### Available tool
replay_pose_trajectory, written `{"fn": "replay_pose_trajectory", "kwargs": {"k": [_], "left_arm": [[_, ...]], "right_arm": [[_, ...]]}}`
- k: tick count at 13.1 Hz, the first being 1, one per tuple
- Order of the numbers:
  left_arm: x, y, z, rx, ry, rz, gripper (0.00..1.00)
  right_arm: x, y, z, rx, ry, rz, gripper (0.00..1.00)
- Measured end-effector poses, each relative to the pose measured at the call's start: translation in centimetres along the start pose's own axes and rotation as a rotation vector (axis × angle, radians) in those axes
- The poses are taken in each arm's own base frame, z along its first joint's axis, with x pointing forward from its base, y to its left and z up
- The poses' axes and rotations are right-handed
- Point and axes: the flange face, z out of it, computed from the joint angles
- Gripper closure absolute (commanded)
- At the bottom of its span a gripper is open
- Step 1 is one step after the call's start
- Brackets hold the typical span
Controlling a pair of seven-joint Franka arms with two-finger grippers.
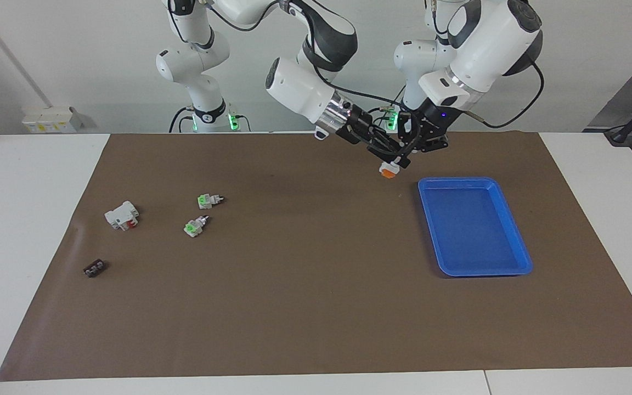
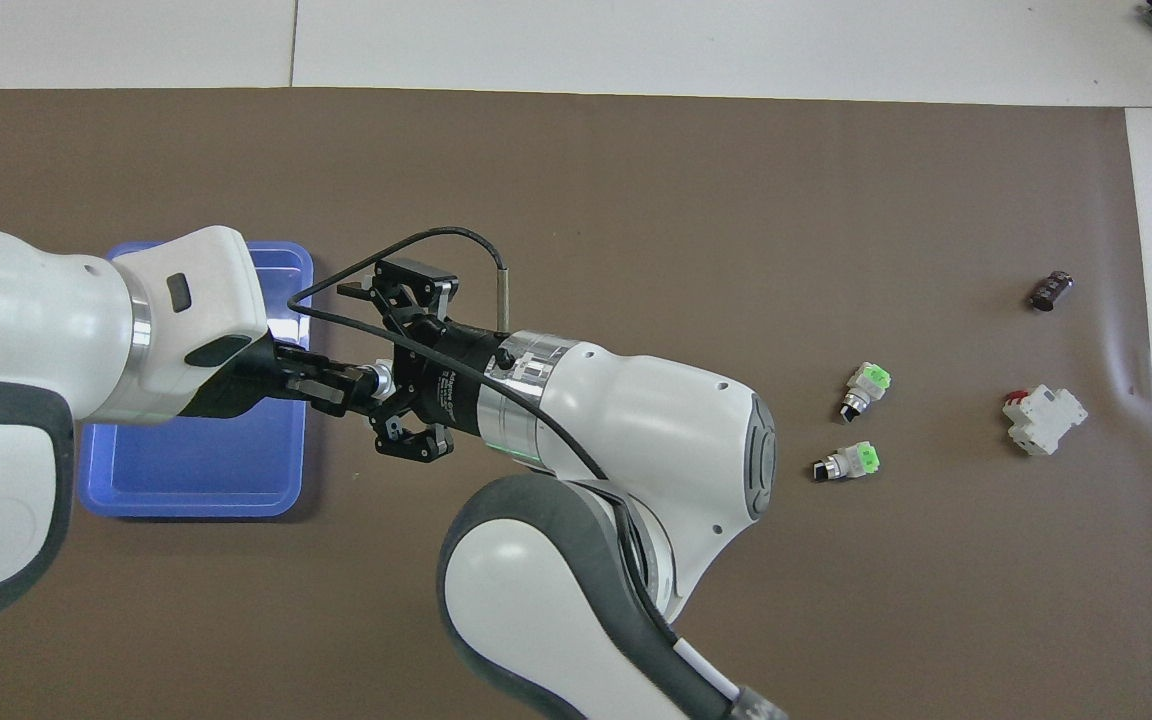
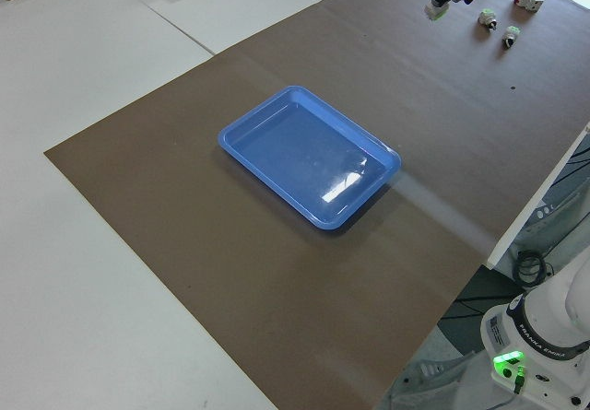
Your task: Turn and place switch with both arms
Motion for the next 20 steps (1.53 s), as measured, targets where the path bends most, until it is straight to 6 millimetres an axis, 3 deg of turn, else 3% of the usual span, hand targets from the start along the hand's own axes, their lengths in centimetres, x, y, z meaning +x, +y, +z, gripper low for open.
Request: {"fn": "replay_pose_trajectory", "kwargs": {"k": [3,6,9,13,15,16,18,20], "left_arm": [[-2.2,-6.0,-0.6,0.098,-0.039,-0.055,1.00],[-4.8,-9.7,1.2,0.177,-0.111,-0.096,1.00],[-6.7,-13.1,4.2,0.215,-0.125,-0.137,1.00],[-9.2,-17.4,10.2,0.274,-0.161,-0.147,1.00],[-9.8,-19.5,11.0,0.277,-0.169,-0.152,0.57],[-10.0,-20.3,10.8,0.281,-0.157,-0.157,0.42],[-9.3,-21.1,9.6,0.294,-0.123,-0.157,0.35],[-6.9,-21.0,7.1,0.309,-0.081,-0.139,0.35]], "right_arm": [[2.5,-0.4,-3.2,0.014,0.053,-0.107,0.00],[4.8,0.5,-7.3,-0.027,0.136,-0.306,0.00],[9.5,-1.1,-10.9,-0.152,0.264,-0.551,0.00],[16.5,-4.0,-16.7,-0.546,0.515,-0.925,0.00],[18.7,-5.7,-20.7,-0.717,0.559,-0.972,0.00],[19.3,-6.6,-22.9,-0.780,0.547,-0.981,0.00],[19.3,-8.4,-28.0,-0.845,0.518,-0.991,0.00],[17.7,-9.6,-32.3,-0.861,0.516,-0.976,0.00]]}}
